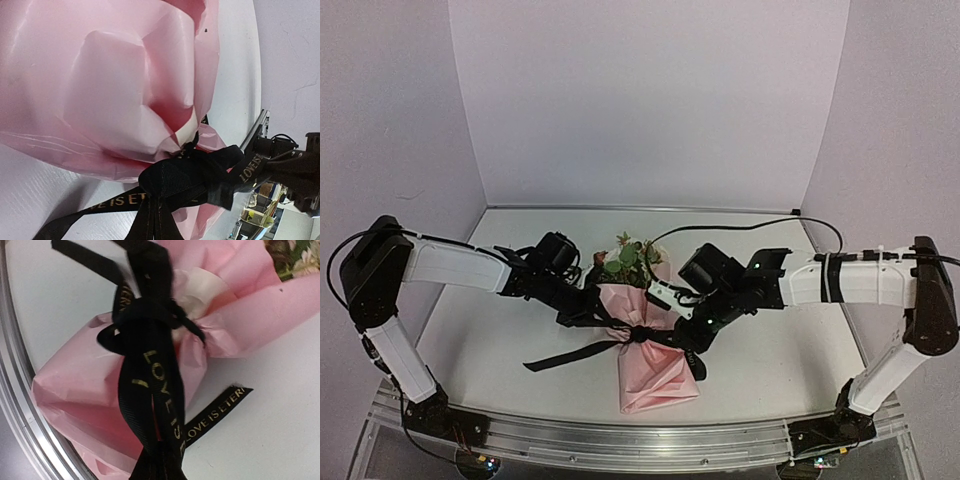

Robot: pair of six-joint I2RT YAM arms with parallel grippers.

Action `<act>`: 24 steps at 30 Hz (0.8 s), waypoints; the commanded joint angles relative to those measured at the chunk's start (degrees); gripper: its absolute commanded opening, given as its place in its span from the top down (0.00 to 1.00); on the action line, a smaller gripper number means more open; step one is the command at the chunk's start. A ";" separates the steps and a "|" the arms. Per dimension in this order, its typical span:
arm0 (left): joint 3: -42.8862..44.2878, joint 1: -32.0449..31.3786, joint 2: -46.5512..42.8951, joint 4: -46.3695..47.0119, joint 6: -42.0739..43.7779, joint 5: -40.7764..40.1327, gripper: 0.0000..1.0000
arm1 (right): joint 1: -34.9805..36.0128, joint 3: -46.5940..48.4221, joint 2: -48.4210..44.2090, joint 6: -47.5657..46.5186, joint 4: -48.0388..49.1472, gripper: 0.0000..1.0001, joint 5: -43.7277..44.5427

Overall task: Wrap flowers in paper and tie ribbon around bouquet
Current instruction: Tie the half-tied ribbon around the folded bouquet.

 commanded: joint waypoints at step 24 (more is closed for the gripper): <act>-11.85 0.64 -15.24 5.12 -1.93 -21.18 1.00 | -5.13 4.44 5.70 9.18 -12.82 1.00 0.86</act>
